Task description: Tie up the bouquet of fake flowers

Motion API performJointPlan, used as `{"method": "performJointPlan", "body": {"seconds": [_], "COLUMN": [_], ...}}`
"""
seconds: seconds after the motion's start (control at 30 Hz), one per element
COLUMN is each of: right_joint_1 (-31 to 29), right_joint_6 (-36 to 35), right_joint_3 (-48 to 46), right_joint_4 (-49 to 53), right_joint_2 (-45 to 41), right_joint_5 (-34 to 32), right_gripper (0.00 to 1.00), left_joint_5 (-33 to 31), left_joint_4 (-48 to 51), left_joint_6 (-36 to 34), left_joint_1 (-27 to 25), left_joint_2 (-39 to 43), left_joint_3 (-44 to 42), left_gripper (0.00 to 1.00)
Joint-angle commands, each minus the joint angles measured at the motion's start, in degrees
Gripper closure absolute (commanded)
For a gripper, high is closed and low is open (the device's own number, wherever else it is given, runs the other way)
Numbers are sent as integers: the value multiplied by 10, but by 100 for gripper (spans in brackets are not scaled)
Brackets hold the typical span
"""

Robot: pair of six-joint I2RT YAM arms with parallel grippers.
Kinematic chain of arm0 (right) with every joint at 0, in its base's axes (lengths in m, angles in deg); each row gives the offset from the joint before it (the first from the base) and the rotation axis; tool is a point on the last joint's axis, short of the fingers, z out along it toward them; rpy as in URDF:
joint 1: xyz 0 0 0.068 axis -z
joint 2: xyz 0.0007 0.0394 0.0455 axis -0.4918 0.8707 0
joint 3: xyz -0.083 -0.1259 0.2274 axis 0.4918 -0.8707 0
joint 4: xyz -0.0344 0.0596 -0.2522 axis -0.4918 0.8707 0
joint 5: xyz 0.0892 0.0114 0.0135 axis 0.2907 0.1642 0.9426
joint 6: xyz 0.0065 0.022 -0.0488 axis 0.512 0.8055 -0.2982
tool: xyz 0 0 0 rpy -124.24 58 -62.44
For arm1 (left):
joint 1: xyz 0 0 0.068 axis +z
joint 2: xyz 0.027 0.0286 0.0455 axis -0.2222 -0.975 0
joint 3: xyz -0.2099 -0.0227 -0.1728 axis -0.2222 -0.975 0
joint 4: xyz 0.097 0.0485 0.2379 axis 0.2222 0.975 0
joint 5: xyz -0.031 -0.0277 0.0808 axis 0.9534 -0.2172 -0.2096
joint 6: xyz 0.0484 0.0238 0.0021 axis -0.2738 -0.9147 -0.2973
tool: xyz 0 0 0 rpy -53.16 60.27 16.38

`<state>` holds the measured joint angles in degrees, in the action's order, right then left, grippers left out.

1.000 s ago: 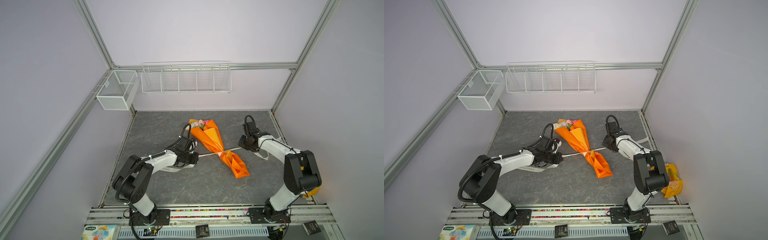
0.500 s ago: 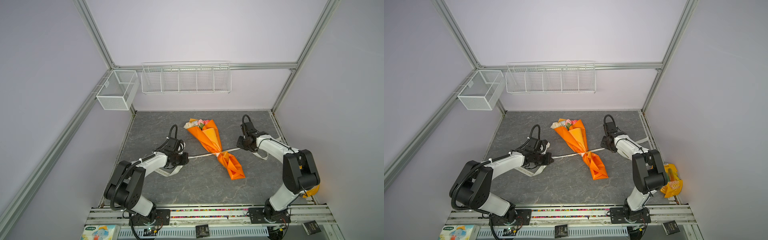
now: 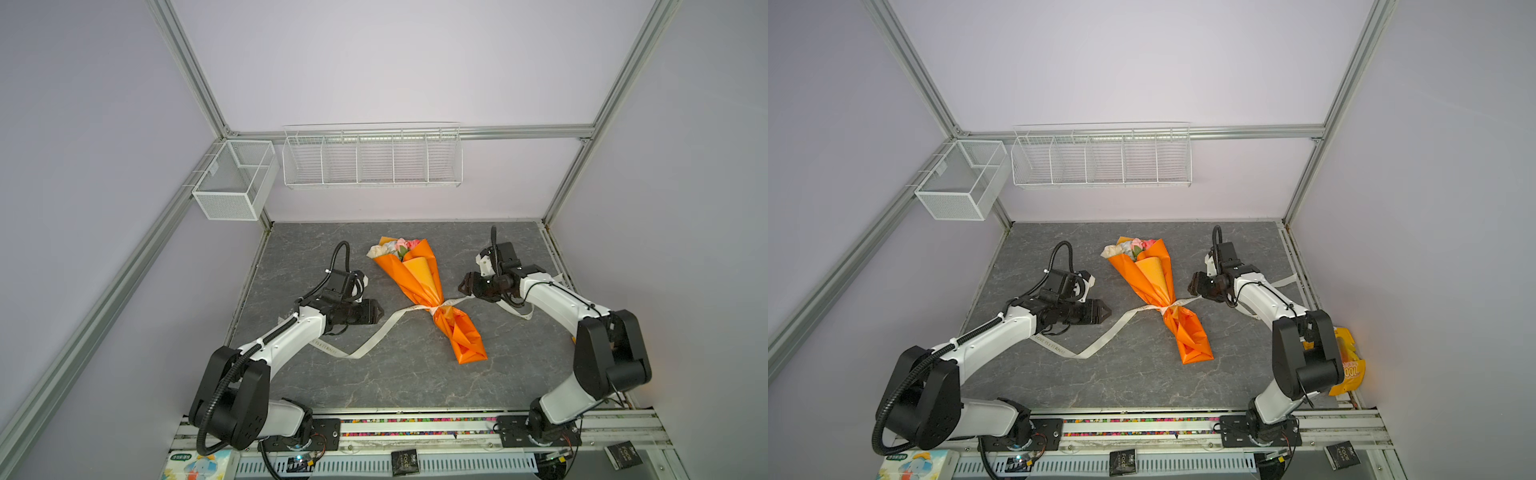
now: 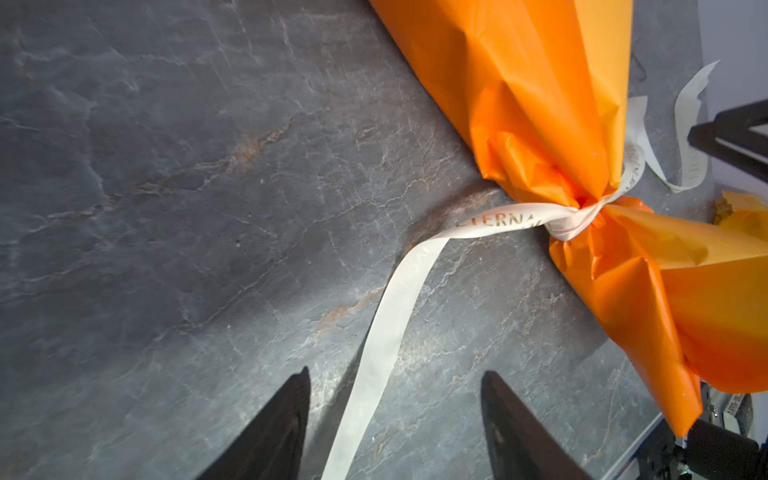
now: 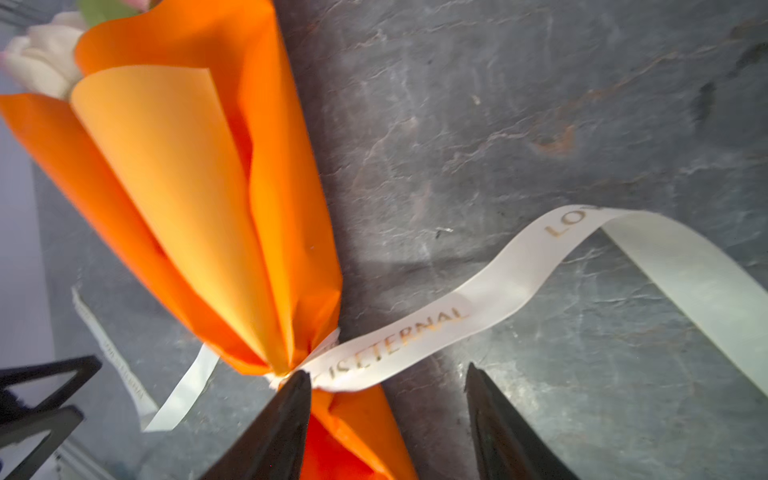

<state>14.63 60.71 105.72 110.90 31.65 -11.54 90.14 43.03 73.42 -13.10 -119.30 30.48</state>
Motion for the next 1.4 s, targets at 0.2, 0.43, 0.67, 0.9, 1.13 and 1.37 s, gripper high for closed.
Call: {"method": "performJointPlan", "body": {"seconds": [0.2,0.43,0.67,0.9,1.13,1.37], "right_joint_1": [-23,-108,-192,-204,-230,-231], "right_joint_6": [48,191,288,47,-174,-137], "right_joint_3": [-102,-100,-37,64,233,242], "right_joint_4": [-77,-200,-282,-49,49,41], "right_joint_2": [-10,36,103,11,76,85], "right_joint_5": [183,183,123,-57,-79,-106], "right_gripper": [35,35,35,35,40,40], "left_joint_5": [-32,-49,-73,-88,16,63], "left_joint_4": [16,47,33,52,-12,46], "left_joint_6": [40,86,114,157,86,3], "left_joint_1": [-1,26,58,91,111,91], "left_joint_2": [34,57,100,112,59,-128], "left_joint_3": [34,48,17,-3,-25,76], "left_gripper": [27,27,27,27,37,38]}}
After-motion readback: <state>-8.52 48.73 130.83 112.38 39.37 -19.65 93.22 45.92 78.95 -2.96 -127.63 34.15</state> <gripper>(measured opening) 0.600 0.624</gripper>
